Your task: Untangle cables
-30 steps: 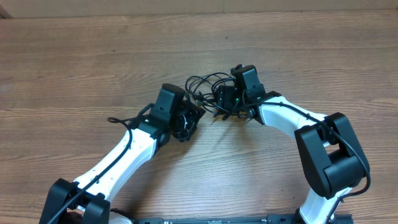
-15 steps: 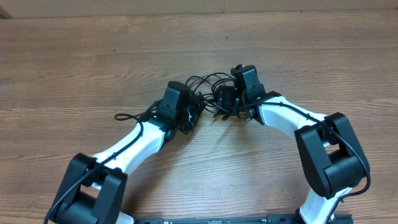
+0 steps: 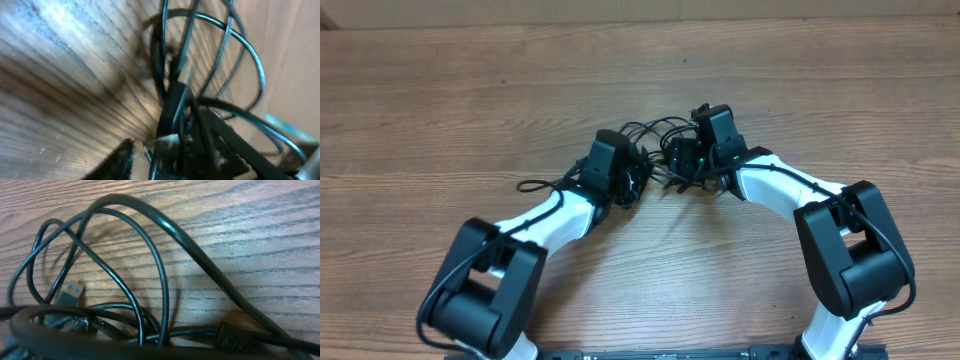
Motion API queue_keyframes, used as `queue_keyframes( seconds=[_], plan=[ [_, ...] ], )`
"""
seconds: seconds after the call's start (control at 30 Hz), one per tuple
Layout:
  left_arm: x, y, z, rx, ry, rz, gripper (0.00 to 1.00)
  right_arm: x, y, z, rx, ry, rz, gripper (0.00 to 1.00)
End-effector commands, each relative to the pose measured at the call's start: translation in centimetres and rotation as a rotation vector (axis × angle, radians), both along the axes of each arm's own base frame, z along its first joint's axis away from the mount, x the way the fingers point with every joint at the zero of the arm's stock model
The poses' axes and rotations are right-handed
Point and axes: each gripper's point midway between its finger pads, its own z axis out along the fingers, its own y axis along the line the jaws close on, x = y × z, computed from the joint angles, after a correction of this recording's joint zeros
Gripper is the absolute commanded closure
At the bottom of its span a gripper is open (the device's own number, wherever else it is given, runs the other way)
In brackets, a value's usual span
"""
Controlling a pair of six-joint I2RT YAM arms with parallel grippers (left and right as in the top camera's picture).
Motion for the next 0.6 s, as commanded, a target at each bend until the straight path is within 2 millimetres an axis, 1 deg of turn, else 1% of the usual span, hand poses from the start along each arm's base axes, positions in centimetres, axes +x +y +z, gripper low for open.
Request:
queue_keyframes(
  seconds=[0.0, 0.07, 0.17, 0.23, 0.33, 0.4, 0.47, 0.53, 0.57],
  plan=[
    [-0.4, -1.4, -1.0, -0.017, 0.024, -0.020, 0.96, -0.1, -0.1, -0.8, -0.001, 0.030, -0.003, 0.25],
    [-0.5, -1.6, -0.9, -0.016, 0.017, -0.042, 0.96, -0.2, -0.2, -1.0, -0.005, 0.038, -0.003, 0.25],
    [-0.4, -1.5, -0.1, -0.013, -0.024, -0.106, 0.96, -0.6, -0.3, -1.2, -0.012, 0.055, -0.003, 0.25],
    [-0.1, -1.3, 1.2, -0.022, -0.073, -0.171, 0.96, -0.9, -0.5, -1.4, -0.019, 0.070, -0.004, 0.25],
    [0.1, -0.7, 4.2, -0.037, -0.183, -0.291, 0.96, -1.4, -0.7, -1.7, -0.029, 0.093, -0.005, 0.25],
    [-0.2, 0.5, 5.9, -0.035, -0.214, -0.324, 0.96, -1.7, -1.0, -1.9, -0.036, 0.111, -0.009, 0.29],
    [-0.5, 2.2, 7.0, -0.011, -0.213, -0.312, 0.96, -2.2, -1.5, -2.3, -0.047, 0.139, -0.015, 0.34],
    [-0.9, 4.3, 8.8, 0.028, -0.246, -0.309, 0.96, -3.0, -2.4, -2.8, -0.063, 0.186, -0.032, 0.47],
    [-1.0, 5.0, 9.6, 0.042, -0.264, -0.309, 0.96, -3.3, -2.8, -3.0, -0.064, 0.214, -0.057, 0.51]
  ],
)
